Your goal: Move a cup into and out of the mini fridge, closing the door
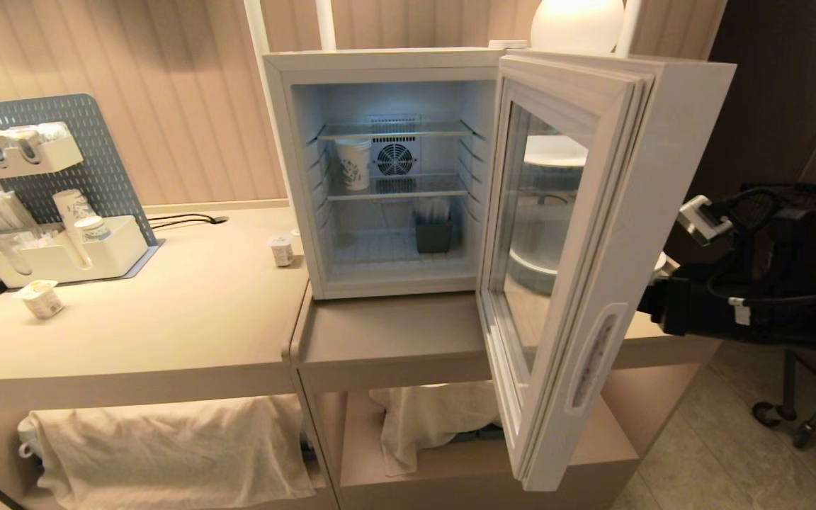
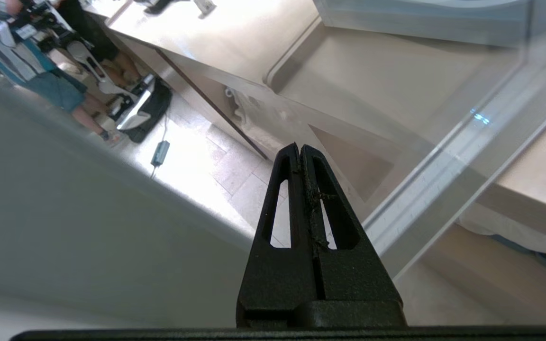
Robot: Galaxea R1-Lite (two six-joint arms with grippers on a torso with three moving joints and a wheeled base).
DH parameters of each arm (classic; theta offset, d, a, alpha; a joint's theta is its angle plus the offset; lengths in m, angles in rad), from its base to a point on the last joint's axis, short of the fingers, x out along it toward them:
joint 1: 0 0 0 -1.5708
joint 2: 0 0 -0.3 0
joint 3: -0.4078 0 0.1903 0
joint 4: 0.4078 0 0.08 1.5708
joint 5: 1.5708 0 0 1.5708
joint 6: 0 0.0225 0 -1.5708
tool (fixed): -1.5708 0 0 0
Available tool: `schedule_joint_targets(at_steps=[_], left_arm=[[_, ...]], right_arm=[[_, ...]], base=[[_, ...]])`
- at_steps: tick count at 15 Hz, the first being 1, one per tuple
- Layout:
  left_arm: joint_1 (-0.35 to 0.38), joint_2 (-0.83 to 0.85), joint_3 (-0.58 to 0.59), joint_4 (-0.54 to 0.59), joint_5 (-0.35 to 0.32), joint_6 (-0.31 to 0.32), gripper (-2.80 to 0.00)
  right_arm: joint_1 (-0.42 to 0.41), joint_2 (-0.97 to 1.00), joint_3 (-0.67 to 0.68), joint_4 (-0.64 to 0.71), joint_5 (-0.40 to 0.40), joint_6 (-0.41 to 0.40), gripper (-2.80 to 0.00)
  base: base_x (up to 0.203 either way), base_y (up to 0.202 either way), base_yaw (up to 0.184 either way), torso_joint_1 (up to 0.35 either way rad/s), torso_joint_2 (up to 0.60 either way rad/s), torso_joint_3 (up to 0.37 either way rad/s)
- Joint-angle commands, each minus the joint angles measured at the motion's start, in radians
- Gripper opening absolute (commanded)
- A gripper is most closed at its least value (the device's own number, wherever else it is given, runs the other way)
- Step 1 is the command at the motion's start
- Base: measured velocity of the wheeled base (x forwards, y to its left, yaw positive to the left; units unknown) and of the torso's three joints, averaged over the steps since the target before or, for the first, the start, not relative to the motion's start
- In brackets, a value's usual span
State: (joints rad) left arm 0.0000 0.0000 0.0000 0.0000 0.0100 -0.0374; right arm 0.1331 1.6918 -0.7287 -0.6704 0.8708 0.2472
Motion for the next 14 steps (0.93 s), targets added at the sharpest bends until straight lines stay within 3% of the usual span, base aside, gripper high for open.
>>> schedule_joint_targets(at_steps=[1,4,8,12,14], left_arm=[[0.000,0.002,0.003,0.000,0.001,-0.001,-2.80],[0.000,0.002,0.003,0.000,0.001,-0.001,-2.80],[0.000,0.002,0.003,0.000,0.001,-0.001,-2.80],[0.000,0.002,0.003,0.000,0.001,-0.001,-2.80],[0.000,0.002,0.003,0.000,-0.001,-0.001,-2.80]], right_arm=[[0.061,0.060,-0.048,-0.002,-0.064,0.000,-2.80],[0.104,0.105,-0.113,0.019,-0.144,0.001,-2.80],[0.166,0.157,-0.229,0.096,-0.376,0.001,-2.80],[0.224,0.165,-0.302,0.189,-0.399,-0.027,-2.80],[0.266,0.182,-0.342,0.210,-0.454,-0.036,-2.80]], base=[[0.000,0.000,0.000,0.000,0.00,0.000],[0.000,0.000,0.000,0.000,0.00,0.000],[0.000,0.000,0.000,0.000,0.00,0.000],[0.000,0.000,0.000,0.000,0.00,0.000],[0.000,0.000,0.000,0.000,0.00,0.000]])
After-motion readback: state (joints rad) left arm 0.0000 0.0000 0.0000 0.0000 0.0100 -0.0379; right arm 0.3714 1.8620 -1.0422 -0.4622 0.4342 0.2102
